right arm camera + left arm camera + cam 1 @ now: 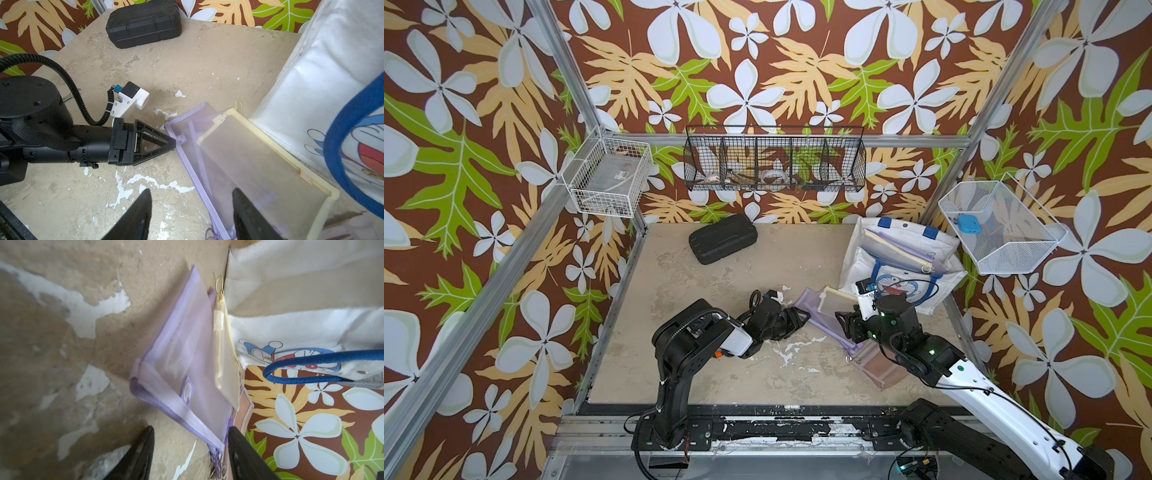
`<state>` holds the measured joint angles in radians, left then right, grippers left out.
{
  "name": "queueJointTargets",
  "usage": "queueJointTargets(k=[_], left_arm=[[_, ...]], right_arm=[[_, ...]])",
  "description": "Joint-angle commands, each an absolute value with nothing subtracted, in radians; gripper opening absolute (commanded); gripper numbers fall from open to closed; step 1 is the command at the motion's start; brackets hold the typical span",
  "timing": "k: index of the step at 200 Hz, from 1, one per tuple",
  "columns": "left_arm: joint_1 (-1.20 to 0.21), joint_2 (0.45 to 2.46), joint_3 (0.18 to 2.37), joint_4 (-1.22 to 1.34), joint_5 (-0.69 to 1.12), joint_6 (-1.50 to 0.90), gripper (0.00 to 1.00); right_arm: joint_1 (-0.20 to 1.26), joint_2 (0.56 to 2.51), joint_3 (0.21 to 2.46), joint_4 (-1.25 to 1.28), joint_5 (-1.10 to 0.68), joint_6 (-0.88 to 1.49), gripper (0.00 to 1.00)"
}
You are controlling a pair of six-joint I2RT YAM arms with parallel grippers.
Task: Put the pencil pouch into the canvas bag
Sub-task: Pick up the pencil case from the pencil case.
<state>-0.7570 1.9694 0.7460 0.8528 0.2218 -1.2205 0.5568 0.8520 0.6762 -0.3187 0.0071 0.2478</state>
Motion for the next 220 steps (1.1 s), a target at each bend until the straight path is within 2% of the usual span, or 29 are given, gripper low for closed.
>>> queueJointTargets(k=[1, 50, 77, 96, 108, 140, 155, 187, 220], left_arm=[[-0.761, 2.000, 0.746, 0.841, 0.142, -1.303, 0.55], [-0.762, 2.053, 0.751, 0.919, 0.091, -1.345, 0.42], [-0.762, 2.075, 0.758, 0.966, 0.097, -1.314, 0.23], [-0.762, 2.090, 0.732, 1.049, 0.100, -1.319, 0.14], [-0.761, 2.098, 0.717, 1.097, 0.113, -1.323, 0.00], [-0.758, 2.033, 0.654, 1.142, 0.160, -1.268, 0.00], [-0.750, 1.942, 0.615, 1.073, 0.193, -1.210, 0.00], [-0.736, 1.673, 0.595, 0.672, 0.197, -0.952, 0.00], [-0.733, 1.419, 0.679, 0.265, 0.091, -0.667, 0.00]], right_arm=[[0.557, 0.848, 0.667, -0.289, 0.011, 0.252, 0.62], [0.556, 0.837, 0.645, -0.297, 0.026, 0.247, 0.62], [0.557, 0.812, 0.640, -0.297, 0.036, 0.249, 0.62], [0.557, 0.805, 0.638, -0.295, 0.035, 0.250, 0.62], [0.557, 0.808, 0.633, -0.295, 0.033, 0.251, 0.62], [0.557, 0.809, 0.626, -0.291, 0.019, 0.266, 0.61], [0.557, 0.802, 0.626, -0.291, 0.017, 0.274, 0.61], [0.557, 0.778, 0.621, -0.247, -0.022, 0.275, 0.62], [0.557, 0.789, 0.627, -0.139, -0.124, 0.266, 0.63]])
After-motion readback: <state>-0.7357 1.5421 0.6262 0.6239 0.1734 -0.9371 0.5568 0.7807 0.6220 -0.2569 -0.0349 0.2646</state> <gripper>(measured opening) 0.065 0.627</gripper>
